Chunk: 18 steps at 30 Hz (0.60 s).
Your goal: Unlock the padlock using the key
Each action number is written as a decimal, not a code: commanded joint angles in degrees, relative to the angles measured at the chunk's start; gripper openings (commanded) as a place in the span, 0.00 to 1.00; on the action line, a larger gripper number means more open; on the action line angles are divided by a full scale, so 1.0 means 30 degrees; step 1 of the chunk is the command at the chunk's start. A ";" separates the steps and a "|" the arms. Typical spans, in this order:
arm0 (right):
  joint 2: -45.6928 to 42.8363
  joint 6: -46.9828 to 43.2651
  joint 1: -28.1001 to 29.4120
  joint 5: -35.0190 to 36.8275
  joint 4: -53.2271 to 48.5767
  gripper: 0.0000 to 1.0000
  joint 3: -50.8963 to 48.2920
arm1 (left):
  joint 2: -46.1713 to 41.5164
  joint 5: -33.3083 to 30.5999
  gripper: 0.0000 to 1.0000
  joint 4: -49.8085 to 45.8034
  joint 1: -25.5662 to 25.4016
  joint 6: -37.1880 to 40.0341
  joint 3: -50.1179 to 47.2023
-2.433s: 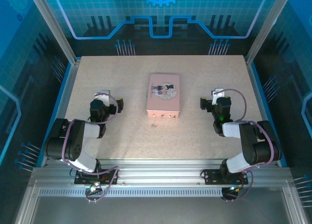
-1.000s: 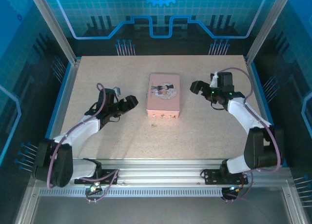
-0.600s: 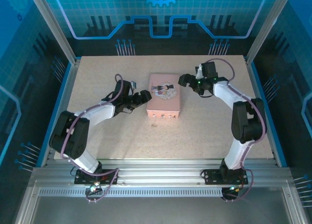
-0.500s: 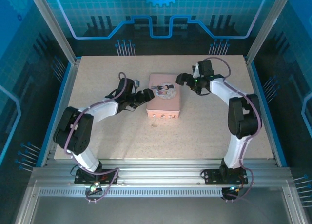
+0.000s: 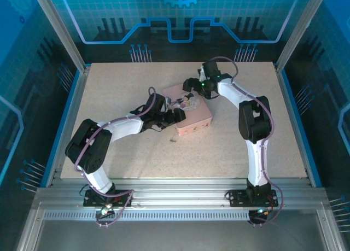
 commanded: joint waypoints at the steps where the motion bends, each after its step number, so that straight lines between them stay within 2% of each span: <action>1: 0.0691 -0.0701 0.1289 -0.0258 -0.2642 0.90 0.1447 | 0.0129 -0.0251 0.78 0.0743 -0.1011 -0.0411 0.0173; 5: 0.0120 -0.1048 0.1135 0.0904 -0.3424 0.93 0.1567 | -0.0274 -0.0752 0.81 0.0136 -0.1001 -0.0091 -0.0006; 10: -0.2297 -0.1806 0.0586 0.2965 -0.4121 0.98 0.0465 | -0.2620 -0.1504 0.85 -0.1550 -0.0624 0.0960 -0.0416; 14: -0.4599 -0.1618 -0.0169 0.3491 -0.4223 1.00 -0.1112 | -0.4583 -0.1473 0.86 -0.2912 0.0374 0.1671 -0.0564; 18: -0.7611 -0.1132 -0.0742 0.3498 -0.4119 1.00 -0.3648 | -0.5294 -0.1346 0.89 -0.4983 0.1915 0.3105 0.0877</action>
